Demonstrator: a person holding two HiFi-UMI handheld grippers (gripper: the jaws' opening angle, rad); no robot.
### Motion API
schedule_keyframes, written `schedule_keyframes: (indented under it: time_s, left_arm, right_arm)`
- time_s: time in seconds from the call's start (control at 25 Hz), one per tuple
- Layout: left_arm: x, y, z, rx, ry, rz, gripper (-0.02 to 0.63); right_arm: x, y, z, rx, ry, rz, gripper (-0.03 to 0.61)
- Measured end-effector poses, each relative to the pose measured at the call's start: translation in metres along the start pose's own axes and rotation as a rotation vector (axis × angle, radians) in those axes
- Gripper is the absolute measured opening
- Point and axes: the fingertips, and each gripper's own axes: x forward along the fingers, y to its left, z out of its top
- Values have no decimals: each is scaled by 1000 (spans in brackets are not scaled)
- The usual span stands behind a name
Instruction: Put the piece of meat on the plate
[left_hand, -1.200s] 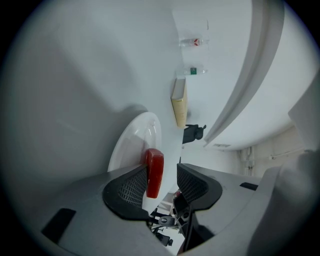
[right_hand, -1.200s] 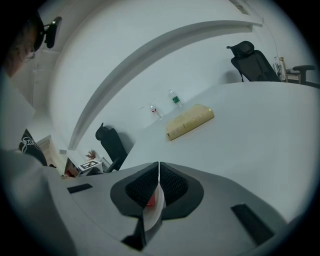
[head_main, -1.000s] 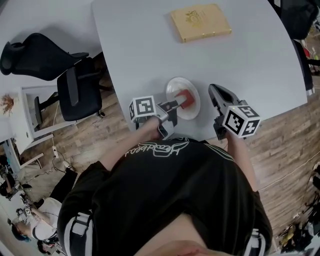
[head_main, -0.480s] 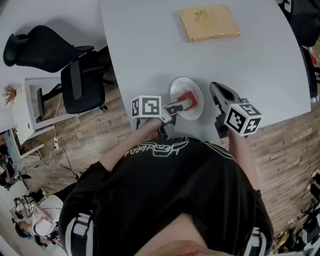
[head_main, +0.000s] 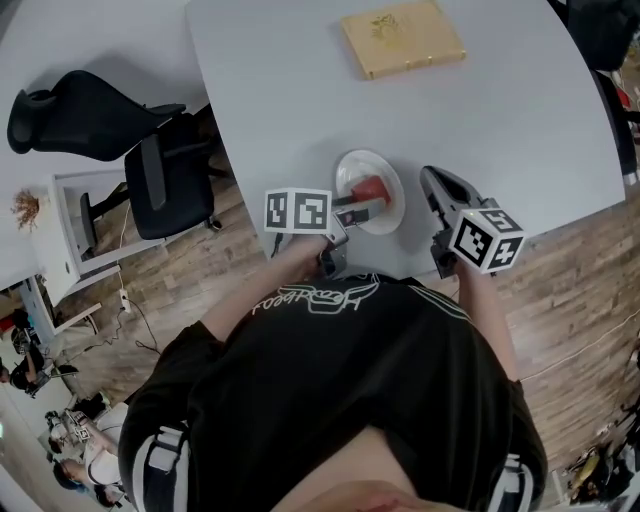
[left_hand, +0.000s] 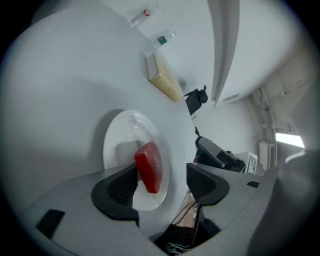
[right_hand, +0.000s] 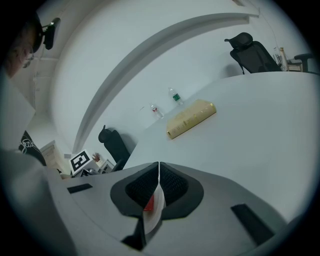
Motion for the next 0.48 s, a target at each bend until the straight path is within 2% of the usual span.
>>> schedule_keyframes:
  time_s: [0.32,0.4,0.48]
  left_arm:
    - [-5,9,-9,409,77,174,331]
    - [-8,10,-9,487,83,207,331]
    - [-11,11,-10,521,86,218,331]
  right_arm:
    - [-16,4,-17,21,-19,-22,14]
    - [-18,7,-19,20,-20,-25,14]
    - [-19,11,-20,18,-25,-25,14]
